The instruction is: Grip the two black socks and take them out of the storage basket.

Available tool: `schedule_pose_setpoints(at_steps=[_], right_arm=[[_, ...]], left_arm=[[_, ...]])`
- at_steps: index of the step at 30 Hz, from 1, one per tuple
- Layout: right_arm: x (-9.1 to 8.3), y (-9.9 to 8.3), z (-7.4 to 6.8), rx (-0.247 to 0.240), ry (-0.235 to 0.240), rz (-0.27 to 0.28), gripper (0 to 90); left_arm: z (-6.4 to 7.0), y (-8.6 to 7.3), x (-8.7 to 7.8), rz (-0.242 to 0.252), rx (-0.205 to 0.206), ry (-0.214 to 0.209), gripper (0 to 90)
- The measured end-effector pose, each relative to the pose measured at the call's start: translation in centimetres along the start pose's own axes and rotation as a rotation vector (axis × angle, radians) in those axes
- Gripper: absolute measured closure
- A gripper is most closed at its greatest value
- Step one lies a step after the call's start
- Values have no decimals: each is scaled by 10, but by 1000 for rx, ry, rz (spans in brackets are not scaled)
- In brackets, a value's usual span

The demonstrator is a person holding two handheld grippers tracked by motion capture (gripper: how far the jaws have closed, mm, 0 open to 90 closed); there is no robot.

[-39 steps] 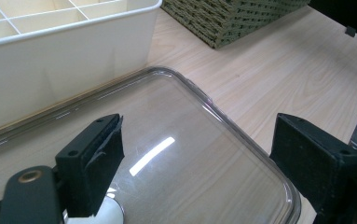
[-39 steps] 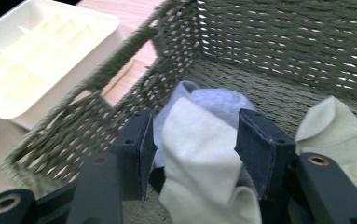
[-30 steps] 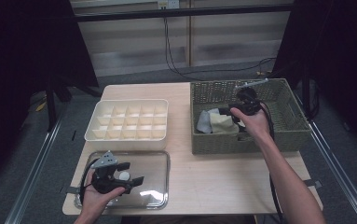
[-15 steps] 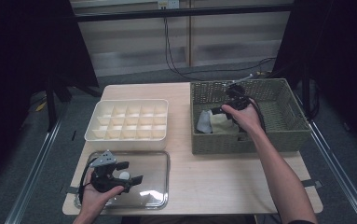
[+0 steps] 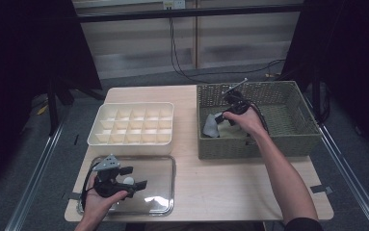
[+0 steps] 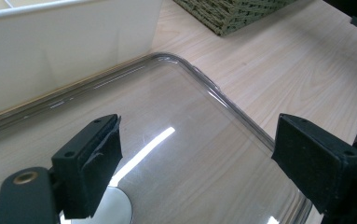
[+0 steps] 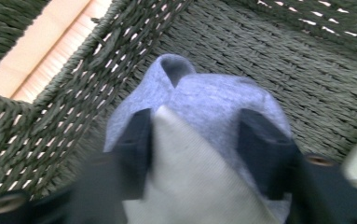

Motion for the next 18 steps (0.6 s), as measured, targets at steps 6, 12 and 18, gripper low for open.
schedule_pose_setpoints(at_steps=[6,12,18], right_arm=[[-6,1,-2,-5,1,31,836],[-18,10,0,29,60,124,854],[-25,26,-8,31,115,193,854]], left_arm=[[0,0,0,-1,6,3,150],[-1,0,-1,1,3,3,150],[-3,0,1,-5,-1,2,150]])
Point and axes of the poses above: each handheld gripper's, and its own axes: x roughly forward along the jaws, y roughly out of its top, z roughly to its right, the point moved 4 cm from there along x, roughly forward along the jaws, and after that the axes turned 14 degrees about x, right-handed, at the moved point
